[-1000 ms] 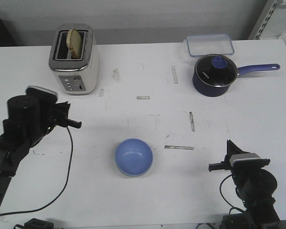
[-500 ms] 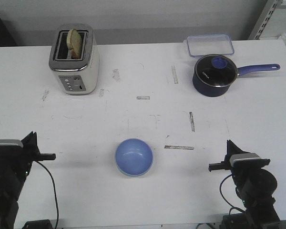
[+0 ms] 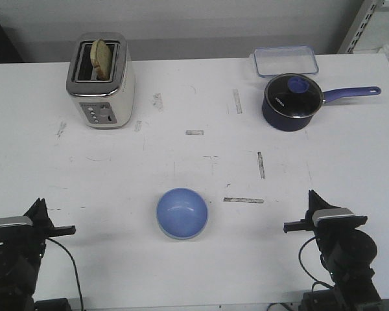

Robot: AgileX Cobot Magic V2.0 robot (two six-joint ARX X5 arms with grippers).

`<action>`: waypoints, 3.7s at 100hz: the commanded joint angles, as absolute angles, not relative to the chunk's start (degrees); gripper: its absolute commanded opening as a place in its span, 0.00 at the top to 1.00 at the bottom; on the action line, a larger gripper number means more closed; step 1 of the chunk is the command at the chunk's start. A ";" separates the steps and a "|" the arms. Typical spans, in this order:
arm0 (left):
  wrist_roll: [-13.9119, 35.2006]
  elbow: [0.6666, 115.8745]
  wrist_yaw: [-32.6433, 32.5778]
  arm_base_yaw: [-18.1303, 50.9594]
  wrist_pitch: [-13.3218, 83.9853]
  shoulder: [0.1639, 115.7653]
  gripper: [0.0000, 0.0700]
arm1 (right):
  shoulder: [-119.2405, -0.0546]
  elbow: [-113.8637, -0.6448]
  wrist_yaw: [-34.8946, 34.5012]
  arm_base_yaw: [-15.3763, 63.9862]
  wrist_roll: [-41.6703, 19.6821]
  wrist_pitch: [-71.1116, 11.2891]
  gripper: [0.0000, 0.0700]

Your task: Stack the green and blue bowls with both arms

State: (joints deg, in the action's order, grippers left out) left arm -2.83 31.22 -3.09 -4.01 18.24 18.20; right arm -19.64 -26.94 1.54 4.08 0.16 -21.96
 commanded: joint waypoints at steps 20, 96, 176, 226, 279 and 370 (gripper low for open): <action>-2.33 31.94 -3.22 -4.12 17.50 16.73 1.00 | -19.92 -26.98 1.56 4.16 0.01 -21.39 1.00; -2.33 27.90 -3.46 -2.79 16.05 12.21 1.00 | -19.92 -26.98 1.54 4.16 0.01 -21.37 1.00; -2.17 0.71 -3.20 1.04 -9.15 0.19 1.00 | -19.92 -26.98 1.56 4.16 0.01 -19.22 1.00; -2.17 0.71 -3.22 1.04 -9.08 0.19 1.00 | -19.92 -26.98 1.56 4.16 0.01 -19.14 1.00; -2.17 0.71 -3.22 1.04 -9.08 0.19 1.00 | -19.66 -26.89 1.43 2.61 -0.86 -19.31 1.00; -2.17 0.73 -3.22 1.04 -9.04 0.19 1.00 | -0.08 -0.73 1.50 -1.80 -1.72 -3.90 1.00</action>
